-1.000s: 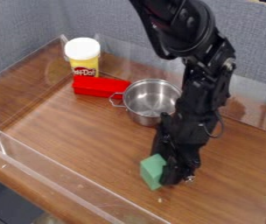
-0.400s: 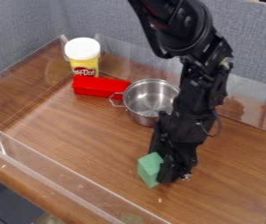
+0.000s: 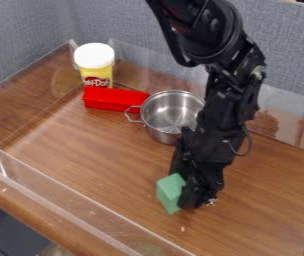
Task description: Put green object to the left side of the table
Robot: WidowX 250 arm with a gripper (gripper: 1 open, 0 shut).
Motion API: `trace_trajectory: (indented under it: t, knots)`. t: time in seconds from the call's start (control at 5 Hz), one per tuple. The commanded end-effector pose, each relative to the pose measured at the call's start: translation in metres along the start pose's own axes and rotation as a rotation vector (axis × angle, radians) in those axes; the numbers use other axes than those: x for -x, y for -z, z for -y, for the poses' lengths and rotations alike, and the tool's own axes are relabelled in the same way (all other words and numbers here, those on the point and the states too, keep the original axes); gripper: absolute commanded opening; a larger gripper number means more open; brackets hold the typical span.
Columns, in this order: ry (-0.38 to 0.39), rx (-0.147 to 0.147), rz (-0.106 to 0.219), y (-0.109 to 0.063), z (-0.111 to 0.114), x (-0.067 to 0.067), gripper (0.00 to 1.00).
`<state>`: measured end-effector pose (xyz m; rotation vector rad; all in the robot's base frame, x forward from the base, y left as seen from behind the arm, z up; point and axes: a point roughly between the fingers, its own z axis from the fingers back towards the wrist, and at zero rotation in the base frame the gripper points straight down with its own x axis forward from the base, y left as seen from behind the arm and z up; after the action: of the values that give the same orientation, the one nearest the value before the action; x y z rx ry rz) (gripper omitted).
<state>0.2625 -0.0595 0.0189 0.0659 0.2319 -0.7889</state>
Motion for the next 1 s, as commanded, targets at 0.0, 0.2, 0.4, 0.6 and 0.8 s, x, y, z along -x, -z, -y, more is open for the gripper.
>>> trace_trajectory:
  t: [0.0, 0.2, 0.4, 0.6, 0.8]
  knots:
    - [0.004, -0.027, 0.037, -0.011, -0.006, 0.000, 0.00]
    - [-0.003, -0.037, 0.045, -0.016, -0.008, 0.004, 0.00]
    - [-0.010, -0.047, 0.053, -0.020, -0.009, 0.008, 0.00]
    - [-0.017, -0.054, 0.061, -0.022, -0.011, 0.011, 0.00]
    - [-0.022, -0.060, 0.067, -0.024, -0.013, 0.014, 0.00]
